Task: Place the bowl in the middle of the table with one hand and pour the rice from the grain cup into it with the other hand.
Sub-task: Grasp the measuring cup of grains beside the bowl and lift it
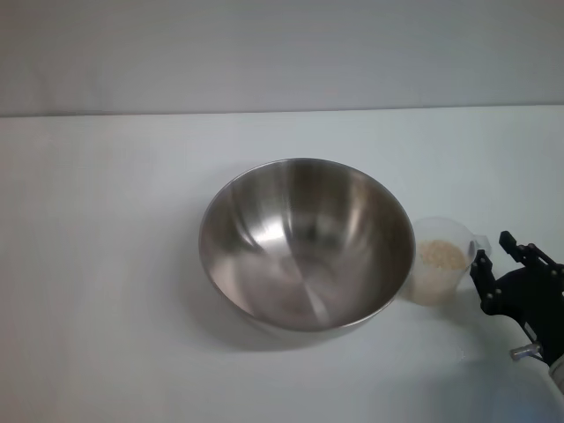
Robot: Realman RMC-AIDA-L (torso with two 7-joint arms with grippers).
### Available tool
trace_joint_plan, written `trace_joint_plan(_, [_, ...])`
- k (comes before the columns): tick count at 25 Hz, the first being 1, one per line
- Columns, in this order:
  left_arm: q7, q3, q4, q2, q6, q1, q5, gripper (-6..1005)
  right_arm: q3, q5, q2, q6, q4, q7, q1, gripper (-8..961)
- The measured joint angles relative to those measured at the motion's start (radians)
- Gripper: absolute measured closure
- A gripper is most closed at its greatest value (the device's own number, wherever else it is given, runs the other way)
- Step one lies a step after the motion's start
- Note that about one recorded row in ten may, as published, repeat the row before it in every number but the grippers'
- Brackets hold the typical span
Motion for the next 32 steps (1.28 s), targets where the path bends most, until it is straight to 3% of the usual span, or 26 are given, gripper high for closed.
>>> trace_joint_plan(18, [-0.008, 0.002, 0.000, 0.000, 0.016, 0.008, 0.000, 173, -0.002, -0.004, 0.000, -0.051, 0.001, 0.000, -0.025, 622])
trace_joint_plan(24, [-0.009, 0.001, 0.002, 0.000, 0.028, 0.013, 0.000, 173, -0.004, -0.005, 0.001, -0.049, 0.000, 0.000, -0.019, 755])
trace_joint_plan(32, [-0.010, 0.000, 0.001, 0.000, 0.032, 0.014, 0.000, 172, -0.008, -0.006, 0.002, -0.043, 0.000, 0.000, -0.013, 815])
